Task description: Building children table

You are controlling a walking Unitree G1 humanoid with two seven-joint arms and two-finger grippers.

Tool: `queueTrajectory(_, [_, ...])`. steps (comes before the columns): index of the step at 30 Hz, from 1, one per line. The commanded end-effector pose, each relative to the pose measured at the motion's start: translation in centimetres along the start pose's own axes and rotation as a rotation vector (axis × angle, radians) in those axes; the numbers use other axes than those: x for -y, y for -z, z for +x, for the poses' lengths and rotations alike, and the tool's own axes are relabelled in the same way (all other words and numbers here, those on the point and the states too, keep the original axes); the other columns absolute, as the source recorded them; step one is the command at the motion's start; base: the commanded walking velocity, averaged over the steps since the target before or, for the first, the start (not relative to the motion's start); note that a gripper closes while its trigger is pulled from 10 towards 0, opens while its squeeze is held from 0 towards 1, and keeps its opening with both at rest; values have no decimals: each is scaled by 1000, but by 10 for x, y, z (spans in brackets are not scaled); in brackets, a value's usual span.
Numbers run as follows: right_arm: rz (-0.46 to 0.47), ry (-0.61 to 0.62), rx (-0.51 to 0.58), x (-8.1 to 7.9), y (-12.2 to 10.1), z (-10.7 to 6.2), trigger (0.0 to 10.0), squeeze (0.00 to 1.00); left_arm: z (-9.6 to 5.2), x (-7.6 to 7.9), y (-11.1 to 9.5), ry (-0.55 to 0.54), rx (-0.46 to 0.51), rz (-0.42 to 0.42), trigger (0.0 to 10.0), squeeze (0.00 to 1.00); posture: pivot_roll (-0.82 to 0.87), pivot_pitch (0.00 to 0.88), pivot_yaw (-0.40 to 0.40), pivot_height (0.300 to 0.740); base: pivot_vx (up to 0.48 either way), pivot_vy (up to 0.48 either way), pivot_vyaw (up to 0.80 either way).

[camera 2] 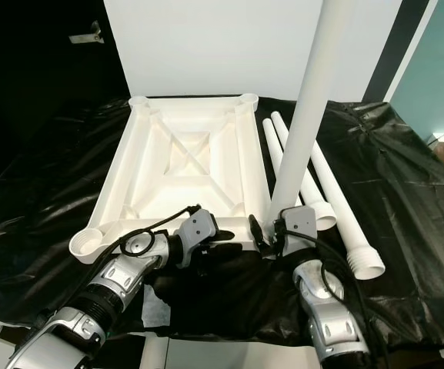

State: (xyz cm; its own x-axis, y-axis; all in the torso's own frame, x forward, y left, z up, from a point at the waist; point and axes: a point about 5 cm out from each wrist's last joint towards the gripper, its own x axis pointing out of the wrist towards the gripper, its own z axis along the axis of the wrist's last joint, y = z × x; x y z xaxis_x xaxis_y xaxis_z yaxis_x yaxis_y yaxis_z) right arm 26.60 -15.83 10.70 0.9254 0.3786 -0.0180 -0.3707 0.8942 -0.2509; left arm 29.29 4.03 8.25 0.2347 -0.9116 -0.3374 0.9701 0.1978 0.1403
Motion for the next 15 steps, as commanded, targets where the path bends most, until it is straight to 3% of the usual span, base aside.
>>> queueTrajectory(1, [-20, -157, 15, -1, -9, -2, 10000, 0, 3, 27, 37, 141, -145, -101, 10000, 0, -54, 0, -1, 740, 0, 0, 0])
queueTrajectory(7, [-16, -279, -11, 7, -14, -7, 10000, 0, 3, 29, 39, 155, -151, -99, 10000, 0, -63, 0, 2, 740, 0, 0, 0])
queueTrajectory(8, [-18, -304, -22, 8, -15, -7, 6510, 0, 3, 29, 38, 156, -152, -96, 10000, 0, -64, 0, 2, 740, 0, 0, 0])
queueTrajectory(9, [-25, -340, -40, 9, -14, -10, 0, 0, 4, 27, 37, 150, -148, -95, 10000, 0, -63, 0, 3, 740, 0, 0, 0])
queueTrajectory(15, [7, -391, -100, 6, -6, -16, 0, 0, 6, 27, 35, 148, -142, -94, 10000, 0, -67, 0, 0, 740, 0, 0, 0])
